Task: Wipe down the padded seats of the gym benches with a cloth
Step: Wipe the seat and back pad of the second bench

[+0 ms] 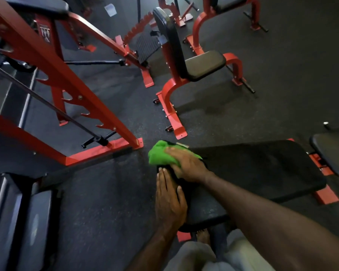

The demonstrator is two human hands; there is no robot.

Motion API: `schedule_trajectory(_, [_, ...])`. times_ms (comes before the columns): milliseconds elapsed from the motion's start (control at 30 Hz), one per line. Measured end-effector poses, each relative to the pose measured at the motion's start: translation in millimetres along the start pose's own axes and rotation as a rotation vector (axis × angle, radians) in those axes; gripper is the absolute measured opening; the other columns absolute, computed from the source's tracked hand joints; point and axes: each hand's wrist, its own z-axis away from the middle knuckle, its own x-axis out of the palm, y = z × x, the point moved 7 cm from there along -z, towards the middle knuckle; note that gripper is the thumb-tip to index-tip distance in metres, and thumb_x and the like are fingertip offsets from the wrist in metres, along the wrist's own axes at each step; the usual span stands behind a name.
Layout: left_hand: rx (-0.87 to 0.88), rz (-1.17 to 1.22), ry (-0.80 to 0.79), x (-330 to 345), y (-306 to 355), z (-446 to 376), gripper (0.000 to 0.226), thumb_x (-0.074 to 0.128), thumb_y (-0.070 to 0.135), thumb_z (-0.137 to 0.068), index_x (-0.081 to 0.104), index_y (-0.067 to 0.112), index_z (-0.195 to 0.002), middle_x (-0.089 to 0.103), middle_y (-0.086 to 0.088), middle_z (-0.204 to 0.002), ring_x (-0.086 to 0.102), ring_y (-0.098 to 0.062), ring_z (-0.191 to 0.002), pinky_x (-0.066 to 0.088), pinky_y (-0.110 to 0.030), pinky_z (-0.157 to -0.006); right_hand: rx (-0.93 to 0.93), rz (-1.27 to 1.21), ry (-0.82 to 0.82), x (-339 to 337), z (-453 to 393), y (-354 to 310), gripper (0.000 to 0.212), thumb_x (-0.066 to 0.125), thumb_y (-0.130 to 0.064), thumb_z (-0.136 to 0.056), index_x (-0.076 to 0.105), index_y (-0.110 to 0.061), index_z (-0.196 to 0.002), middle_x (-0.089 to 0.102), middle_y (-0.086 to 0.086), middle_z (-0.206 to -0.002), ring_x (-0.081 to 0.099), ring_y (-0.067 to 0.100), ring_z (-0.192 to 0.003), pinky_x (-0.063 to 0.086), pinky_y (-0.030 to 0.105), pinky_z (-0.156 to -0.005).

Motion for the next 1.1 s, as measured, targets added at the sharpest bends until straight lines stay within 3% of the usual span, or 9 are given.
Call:
schedule_trajectory(100, [-0.015, 0.0, 0.009, -2.7, 2.4, -0.1, 0.075, 0.032, 0.045, -0.1, 0.012, 0.012, -0.164, 0.005, -0.001, -0.172, 0.003, -0.013, -0.159, 0.002, -0.022, -0.125, 0.298, -0.037, 0.119, -11.0, -7.2, 18.3, 0.052, 0.064, -0.022, -0.094, 0.056, -0.01, -0.144, 0.057, 0.012, -0.147, 0.049, 0.031, -0.14, 0.031, 0.041, -0.122])
schedule_trajectory(233, [-0.006, -0.009, -0.007, -4.5, 4.9, 1.1, 0.074, 0.03, 0.046, -0.1, 0.011, 0.013, -0.164, 0.005, -0.002, -0.172, 0.003, -0.015, -0.159, 0.008, -0.03, -0.126, 0.006, 0.043, -0.101, 3.5, 0.1, 4.3, 0.06, 0.061, -0.029, -0.093, 0.05, -0.02, -0.151, 0.049, 0.005, -0.156, 0.042, 0.02, -0.146, 0.027, 0.039, -0.124])
schedule_trajectory(367, [-0.021, -0.014, -0.028, -3.9, 5.2, 1.7, 0.077, 0.031, 0.048, -0.1, 0.006, 0.014, -0.164, 0.0, -0.001, -0.172, 0.0, -0.015, -0.159, 0.007, -0.03, -0.126, 0.357, 0.044, 0.07, -18.0, -4.7, 45.5, 0.052, 0.056, -0.031, -0.096, 0.056, -0.017, -0.146, 0.055, 0.007, -0.151, 0.048, 0.027, -0.143, 0.035, 0.044, -0.12])
schedule_trajectory(533, [-0.02, 0.001, -0.025, -1.5, 2.6, 0.8, 0.076, 0.03, 0.046, -0.099, 0.011, 0.012, -0.164, 0.004, -0.003, -0.172, 0.003, -0.016, -0.159, 0.011, -0.033, -0.127, -0.004, 0.032, -0.066, 5.0, 16.2, 12.5, 0.066, 0.058, -0.018, -0.09, 0.045, -0.019, -0.155, 0.043, 0.006, -0.161, 0.038, 0.021, -0.15, 0.02, 0.034, -0.126])
schedule_trajectory(667, [-0.014, -0.043, -0.007, -0.2, 3.1, 0.9, 0.074, 0.032, 0.043, -0.1, 0.014, 0.01, -0.164, 0.008, -0.006, -0.172, 0.006, -0.019, -0.159, 0.014, -0.034, -0.126, 0.402, -0.018, 0.202, -16.8, 31.4, 48.6, 0.054, 0.056, -0.022, -0.098, 0.05, -0.008, -0.149, 0.049, 0.013, -0.155, 0.044, 0.029, -0.146, 0.025, 0.038, -0.126])
schedule_trajectory(733, [-0.009, -0.041, -0.006, 0.5, 2.5, 0.4, 0.074, 0.034, 0.042, -0.1, 0.016, 0.008, -0.163, 0.01, -0.008, -0.172, 0.009, -0.021, -0.159, 0.017, -0.036, -0.127, 0.319, -0.021, 0.234, -8.7, 38.2, 28.4, 0.058, 0.047, -0.027, -0.094, 0.05, -0.01, -0.15, 0.05, 0.014, -0.155, 0.043, 0.03, -0.146, 0.028, 0.042, -0.125])
schedule_trajectory(833, [0.001, -0.063, 0.006, -0.3, 4.2, 0.5, 0.075, 0.037, 0.041, -0.099, 0.017, 0.005, -0.162, 0.013, -0.012, -0.171, 0.012, -0.026, -0.158, 0.02, -0.04, -0.126, 0.071, 0.013, 0.054, -4.9, 69.0, 14.0, 0.069, 0.051, -0.02, -0.089, 0.041, -0.021, -0.157, 0.04, 0.004, -0.163, 0.036, 0.017, -0.15, 0.026, 0.033, -0.125])
schedule_trajectory(1000, [0.198, -0.193, -0.087, 1.9, 17.8, 2.1, 0.072, 0.041, 0.038, -0.102, 0.016, 0.012, -0.164, 0.007, -0.009, -0.172, 0.002, -0.021, -0.159, 0.01, -0.041, -0.129, 0.437, -0.012, 0.311, -18.4, 106.6, 59.3, 0.061, 0.045, -0.028, -0.093, 0.049, -0.014, -0.152, 0.046, 0.01, -0.158, 0.042, 0.025, -0.148, 0.035, 0.048, -0.121])
schedule_trajectory(1100, [0.27, -0.226, -0.11, 4.5, 19.2, 1.4, 0.068, 0.042, 0.038, -0.101, 0.024, 0.011, -0.162, 0.014, -0.011, -0.171, 0.005, -0.021, -0.159, 0.015, -0.047, -0.128, 0.326, 0.019, 0.21, -5.9, 131.0, 37.5, 0.064, 0.045, -0.026, -0.092, 0.045, -0.018, -0.155, 0.043, 0.006, -0.161, 0.037, 0.019, -0.15, 0.031, 0.041, -0.124])
